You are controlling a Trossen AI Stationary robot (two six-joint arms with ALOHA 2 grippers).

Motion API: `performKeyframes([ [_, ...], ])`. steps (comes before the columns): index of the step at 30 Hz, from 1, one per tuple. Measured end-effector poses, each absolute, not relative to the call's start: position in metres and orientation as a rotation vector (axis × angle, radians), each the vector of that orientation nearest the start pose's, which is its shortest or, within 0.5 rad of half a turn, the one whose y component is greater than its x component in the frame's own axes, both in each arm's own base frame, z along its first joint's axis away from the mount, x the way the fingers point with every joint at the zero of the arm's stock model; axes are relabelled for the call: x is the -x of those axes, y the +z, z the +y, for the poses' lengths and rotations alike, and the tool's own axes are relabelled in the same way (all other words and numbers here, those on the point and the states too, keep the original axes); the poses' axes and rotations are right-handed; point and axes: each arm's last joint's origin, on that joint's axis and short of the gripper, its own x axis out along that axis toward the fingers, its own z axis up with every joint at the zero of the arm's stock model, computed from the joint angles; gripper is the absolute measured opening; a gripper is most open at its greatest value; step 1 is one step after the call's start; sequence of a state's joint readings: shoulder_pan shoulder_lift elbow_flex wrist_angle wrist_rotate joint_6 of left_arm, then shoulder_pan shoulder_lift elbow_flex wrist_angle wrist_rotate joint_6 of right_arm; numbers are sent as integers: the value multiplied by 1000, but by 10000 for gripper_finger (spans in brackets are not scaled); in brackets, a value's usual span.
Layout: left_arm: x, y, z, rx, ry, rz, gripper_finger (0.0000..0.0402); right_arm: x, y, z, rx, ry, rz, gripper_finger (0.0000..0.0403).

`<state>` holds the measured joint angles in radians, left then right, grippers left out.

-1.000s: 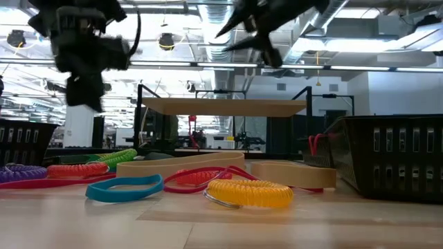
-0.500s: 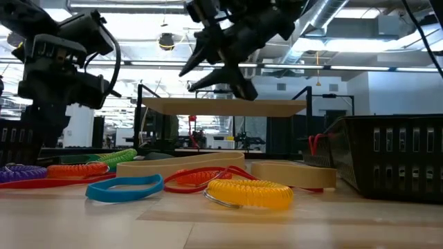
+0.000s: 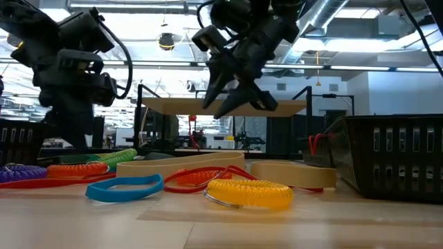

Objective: Pick & Place Office Desk Supplies
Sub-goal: Put the left crayon box into the bottom right black bin

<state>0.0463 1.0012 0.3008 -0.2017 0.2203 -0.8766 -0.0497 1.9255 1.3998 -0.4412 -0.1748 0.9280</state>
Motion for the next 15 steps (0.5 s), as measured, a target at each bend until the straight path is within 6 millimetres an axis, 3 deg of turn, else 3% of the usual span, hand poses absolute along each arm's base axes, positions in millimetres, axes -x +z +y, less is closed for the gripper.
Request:
performKeyframes([
  [15, -165, 138, 5, 883, 346, 851, 186, -419, 163, -8, -993, -278, 1054, 120],
])
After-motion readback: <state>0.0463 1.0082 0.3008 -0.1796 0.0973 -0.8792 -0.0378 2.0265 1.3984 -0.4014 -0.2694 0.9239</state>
